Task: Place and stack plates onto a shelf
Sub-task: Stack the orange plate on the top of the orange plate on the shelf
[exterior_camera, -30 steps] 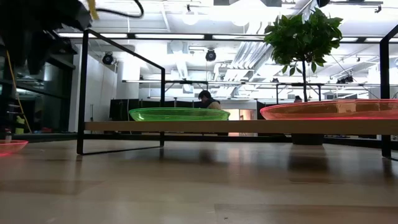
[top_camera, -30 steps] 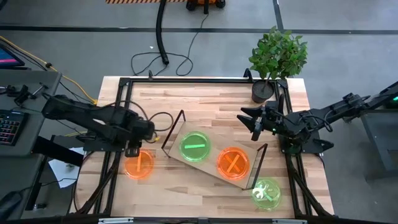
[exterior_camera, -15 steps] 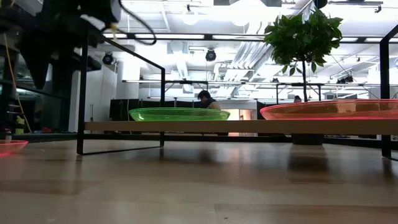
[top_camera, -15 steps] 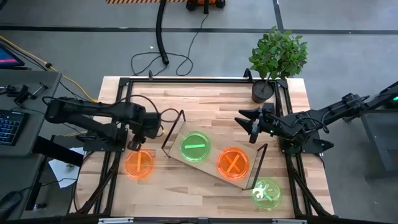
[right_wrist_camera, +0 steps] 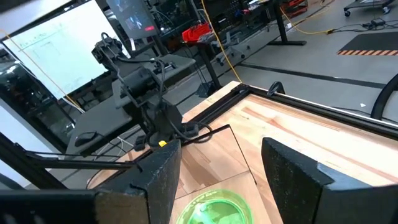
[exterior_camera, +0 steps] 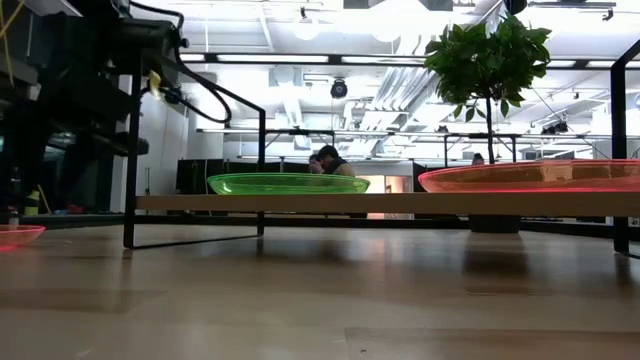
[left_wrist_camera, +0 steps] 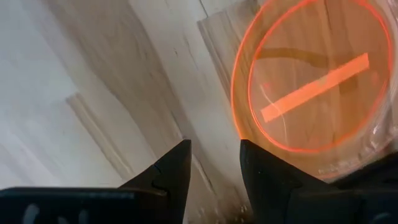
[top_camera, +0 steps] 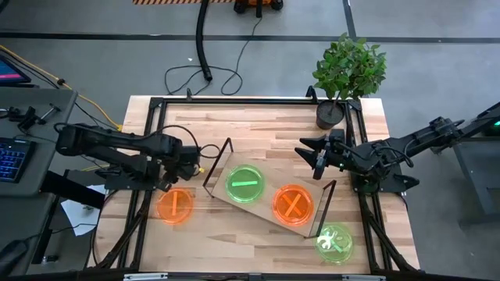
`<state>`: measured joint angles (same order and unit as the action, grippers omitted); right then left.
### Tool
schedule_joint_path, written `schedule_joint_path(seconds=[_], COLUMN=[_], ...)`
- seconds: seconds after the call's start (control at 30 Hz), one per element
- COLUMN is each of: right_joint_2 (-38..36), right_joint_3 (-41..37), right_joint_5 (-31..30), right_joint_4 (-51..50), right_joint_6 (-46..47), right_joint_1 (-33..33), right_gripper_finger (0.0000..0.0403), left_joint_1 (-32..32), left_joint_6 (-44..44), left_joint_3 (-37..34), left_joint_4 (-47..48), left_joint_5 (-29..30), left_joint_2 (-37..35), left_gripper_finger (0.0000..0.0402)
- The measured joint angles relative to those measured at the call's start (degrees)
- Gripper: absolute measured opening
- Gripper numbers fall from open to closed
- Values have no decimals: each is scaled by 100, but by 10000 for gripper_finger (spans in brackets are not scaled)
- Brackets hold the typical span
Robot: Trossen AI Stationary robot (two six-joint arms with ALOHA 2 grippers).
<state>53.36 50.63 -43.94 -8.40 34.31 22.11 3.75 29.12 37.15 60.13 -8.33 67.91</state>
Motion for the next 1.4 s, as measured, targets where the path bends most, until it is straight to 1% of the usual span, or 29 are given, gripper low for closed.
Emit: schedule_joint_path(seconds=[0.1,0.2,0.23,0.33,0.47,0.63,0.77,1.0,1.1,1.4], right_joint_2=[0,0,0,0,0,0,0,0,0,0], right_joint_3=[0,0,0,0,0,0,0,0,0,0], right_joint_5=[0,0,0,-1,-2,0,-2,-2,-2,-2], right_joint_4=[0,0,0,2,2,0,0,-2,-2,-2], right_joint_6=[24,40,41,47,169,174,174,174,174,174], right_joint_1=[0,0,0,0,0,0,0,0,0,0], right_gripper_finger=[209,209,209,209,209,209,209,209,209,209], left_joint_1=[0,38,45,138,279,348,348,345,343,343], left_joint_6=[114,312,349,404,414,463,658,672,671,718], left_joint_3=[-1,-26,-31,-41,-79,-90,-90,-88,-69,-48], left_joint_4=[-53,-64,-52,-116,-475,-544,-547,-811,-813,-728], left_joint_5=[-102,-501,-552,-631,-665,-786,-1068,-1105,-1249,-1371], left_joint_2=[101,292,389,648,956,1280,1405,1674,1788,1879], left_gripper_finger=[126,126,126,126,126,126,126,126,126,126])
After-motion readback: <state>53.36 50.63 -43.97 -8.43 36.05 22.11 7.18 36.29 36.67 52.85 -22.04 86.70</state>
